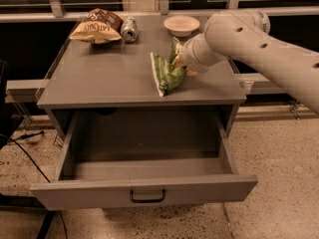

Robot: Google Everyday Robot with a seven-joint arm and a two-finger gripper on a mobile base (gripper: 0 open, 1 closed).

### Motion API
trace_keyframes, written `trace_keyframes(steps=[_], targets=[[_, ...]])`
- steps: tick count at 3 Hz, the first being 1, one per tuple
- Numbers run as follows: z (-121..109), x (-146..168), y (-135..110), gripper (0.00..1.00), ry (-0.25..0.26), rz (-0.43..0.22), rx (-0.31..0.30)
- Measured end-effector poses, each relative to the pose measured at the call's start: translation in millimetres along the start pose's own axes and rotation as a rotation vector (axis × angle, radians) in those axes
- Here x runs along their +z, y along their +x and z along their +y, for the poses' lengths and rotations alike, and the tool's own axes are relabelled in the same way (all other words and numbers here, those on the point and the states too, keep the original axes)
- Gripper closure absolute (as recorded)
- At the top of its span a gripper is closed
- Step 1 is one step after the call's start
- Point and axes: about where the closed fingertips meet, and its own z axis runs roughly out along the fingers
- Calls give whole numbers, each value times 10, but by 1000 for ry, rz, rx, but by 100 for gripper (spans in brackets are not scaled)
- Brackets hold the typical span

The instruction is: Pick green jalapeno chip bag from top drawer and place on counter

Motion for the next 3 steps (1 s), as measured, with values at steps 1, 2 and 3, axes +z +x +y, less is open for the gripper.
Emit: trace_keyframes(steps=[1,2,3], targets=[[0,0,0,22,0,0,0],[-1,2,-2,0,0,-1,0],[-38,-41,24,0,0,-1,0]])
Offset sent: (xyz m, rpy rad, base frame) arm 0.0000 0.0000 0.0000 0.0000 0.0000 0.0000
